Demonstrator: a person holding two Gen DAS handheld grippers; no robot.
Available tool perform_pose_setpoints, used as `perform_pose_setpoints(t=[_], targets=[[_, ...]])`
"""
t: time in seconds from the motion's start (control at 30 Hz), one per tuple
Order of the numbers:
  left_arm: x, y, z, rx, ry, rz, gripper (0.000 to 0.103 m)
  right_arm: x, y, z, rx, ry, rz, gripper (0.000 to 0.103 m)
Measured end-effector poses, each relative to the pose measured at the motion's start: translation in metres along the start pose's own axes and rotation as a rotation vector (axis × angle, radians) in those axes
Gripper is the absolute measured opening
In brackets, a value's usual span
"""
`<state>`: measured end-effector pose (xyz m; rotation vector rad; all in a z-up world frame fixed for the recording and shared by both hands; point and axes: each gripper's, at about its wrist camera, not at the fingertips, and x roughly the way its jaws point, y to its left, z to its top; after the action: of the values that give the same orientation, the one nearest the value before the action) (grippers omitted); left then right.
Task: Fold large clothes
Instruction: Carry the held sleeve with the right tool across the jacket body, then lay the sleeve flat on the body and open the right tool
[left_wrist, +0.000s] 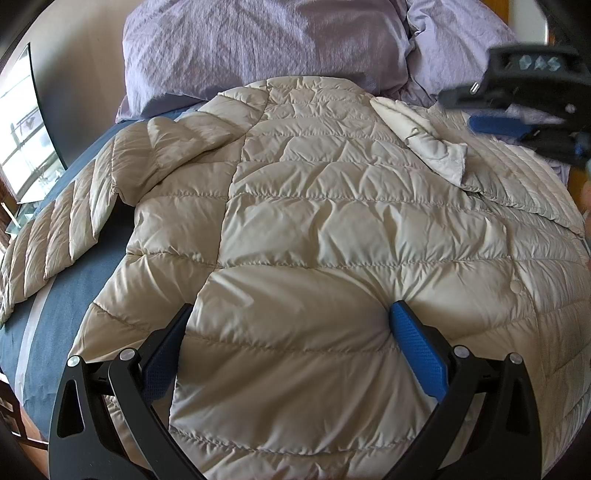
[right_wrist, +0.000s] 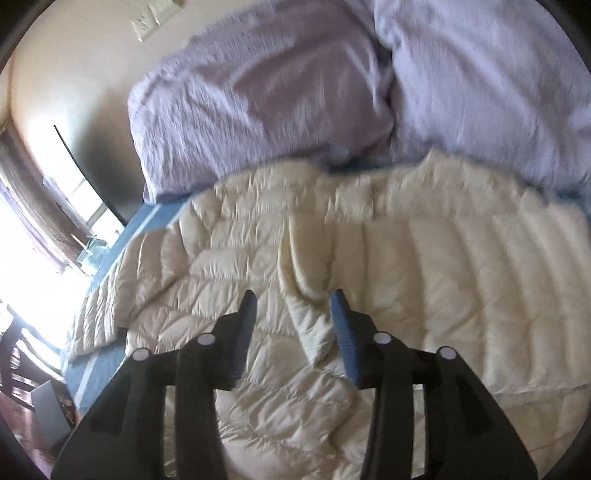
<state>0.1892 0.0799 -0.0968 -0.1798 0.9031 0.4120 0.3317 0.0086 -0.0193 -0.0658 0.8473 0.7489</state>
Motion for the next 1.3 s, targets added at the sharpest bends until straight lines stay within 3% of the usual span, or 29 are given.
perform_pose_setpoints(t=[0.13, 0.27, 0.33, 0.67, 1.2, 1.3], targets=[[-0.001, -0.001, 0.0, 0.0, 0.0, 0.0, 0.102, -0.012, -0.016, 0.006, -0.01, -0.093, -0.149, 0.062], [-0.001, -0.001, -0.001, 0.0, 0.0, -0.001, 0.102, 0.007, -0.052, 0.003, 0.037, -0.059, -0.344, 0.065], [-0.001, 0.0, 0.0, 0.0, 0.0, 0.0, 0.102, 0.019, -0.064, -0.002, 0.062, -0.027, -0.376, 0.067], [-0.001, 0.0, 0.0, 0.0, 0.001, -0.001, 0.102, 0.05, -0.037, -0.012, 0.015, 0.042, -0.316, 0.085], [-0.001, -0.001, 0.0, 0.0, 0.001, -0.002, 0.102, 0.067, -0.019, -0.025, -0.004, 0.077, -0.302, 0.094], [-0.001, -0.001, 0.0, 0.0, 0.001, -0.002, 0.102, 0.071, -0.019, -0.027, -0.011, 0.088, -0.31, 0.1]])
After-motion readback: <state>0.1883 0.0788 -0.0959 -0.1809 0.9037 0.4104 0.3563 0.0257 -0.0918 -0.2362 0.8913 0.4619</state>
